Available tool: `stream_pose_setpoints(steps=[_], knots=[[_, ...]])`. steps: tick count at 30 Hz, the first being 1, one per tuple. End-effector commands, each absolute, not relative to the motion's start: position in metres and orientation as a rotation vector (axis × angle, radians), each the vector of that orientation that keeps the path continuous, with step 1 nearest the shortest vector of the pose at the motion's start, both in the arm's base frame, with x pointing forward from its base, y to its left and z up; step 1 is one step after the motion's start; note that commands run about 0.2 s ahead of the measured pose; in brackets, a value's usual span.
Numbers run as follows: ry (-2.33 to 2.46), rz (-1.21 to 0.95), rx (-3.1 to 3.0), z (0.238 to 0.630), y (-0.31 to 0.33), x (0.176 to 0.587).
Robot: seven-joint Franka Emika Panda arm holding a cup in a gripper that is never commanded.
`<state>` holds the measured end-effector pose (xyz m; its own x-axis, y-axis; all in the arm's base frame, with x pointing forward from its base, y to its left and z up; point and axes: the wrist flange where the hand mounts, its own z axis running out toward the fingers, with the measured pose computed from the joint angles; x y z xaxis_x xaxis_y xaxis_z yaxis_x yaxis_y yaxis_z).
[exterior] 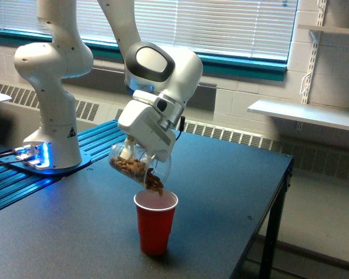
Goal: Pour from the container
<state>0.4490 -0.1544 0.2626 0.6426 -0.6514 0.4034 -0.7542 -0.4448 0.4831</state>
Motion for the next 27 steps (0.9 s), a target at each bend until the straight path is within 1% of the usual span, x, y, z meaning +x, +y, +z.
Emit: stream_pose_setpoints(steps=[1,27], knots=[[-1.076,0.203,2.215,0.2653,-0.1538,0.4536],[-1.049,0.155,2.197,0.263,-0.1549,0.4623]])
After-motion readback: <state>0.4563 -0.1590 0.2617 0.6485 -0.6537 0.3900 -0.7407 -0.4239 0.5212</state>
